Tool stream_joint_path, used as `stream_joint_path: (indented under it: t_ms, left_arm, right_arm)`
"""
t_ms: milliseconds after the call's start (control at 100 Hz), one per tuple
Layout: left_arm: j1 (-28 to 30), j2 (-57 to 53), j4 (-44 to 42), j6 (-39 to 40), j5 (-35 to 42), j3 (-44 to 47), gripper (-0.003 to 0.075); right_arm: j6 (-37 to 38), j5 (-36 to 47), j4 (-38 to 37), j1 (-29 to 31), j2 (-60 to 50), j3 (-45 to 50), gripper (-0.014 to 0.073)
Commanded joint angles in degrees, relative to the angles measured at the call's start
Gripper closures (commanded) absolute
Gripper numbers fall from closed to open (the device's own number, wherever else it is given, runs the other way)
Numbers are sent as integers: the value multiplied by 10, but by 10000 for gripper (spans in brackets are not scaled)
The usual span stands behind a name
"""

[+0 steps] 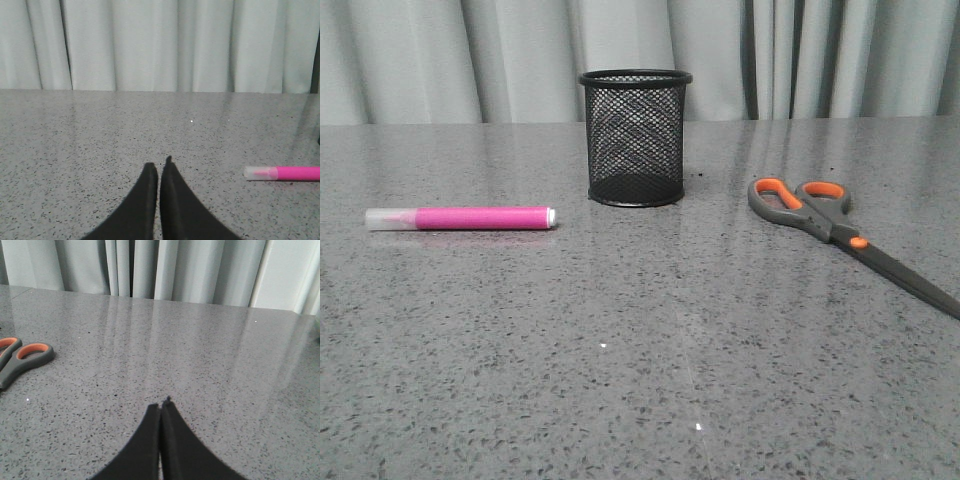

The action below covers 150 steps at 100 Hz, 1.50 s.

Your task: Put pen and scissors into bin

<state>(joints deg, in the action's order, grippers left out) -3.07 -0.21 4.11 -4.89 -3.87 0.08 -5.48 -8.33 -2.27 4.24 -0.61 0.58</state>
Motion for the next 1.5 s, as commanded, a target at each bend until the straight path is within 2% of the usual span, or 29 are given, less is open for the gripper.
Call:
stream_joint_path:
  t_ms: [0,670,1010,1200,1340,1490]
  left_arm:
    - [-5,-18,2,7,42,26,739]
    - [-5,-18,2,7,42,26,739]
    - [-5,-18,4,7,51,26,739]
    - [-5,-18,74,7,57,26,739]
    - [-5,-18,154,7,64,26,739]
    - [-5,-18,246,7,64,26,739]
  right_arm:
    - [-4,43,-7,3,-12,8,664]
    - [-4,45,-7,3,-12,8,664]
    - [-4,95,-1,3,-12,8,664]
    - [-4,131,55,3,-12,8,664]
    - [-4,153,108,3,-12,8,664]
    - [-4,163,133,3,-11,8,664]
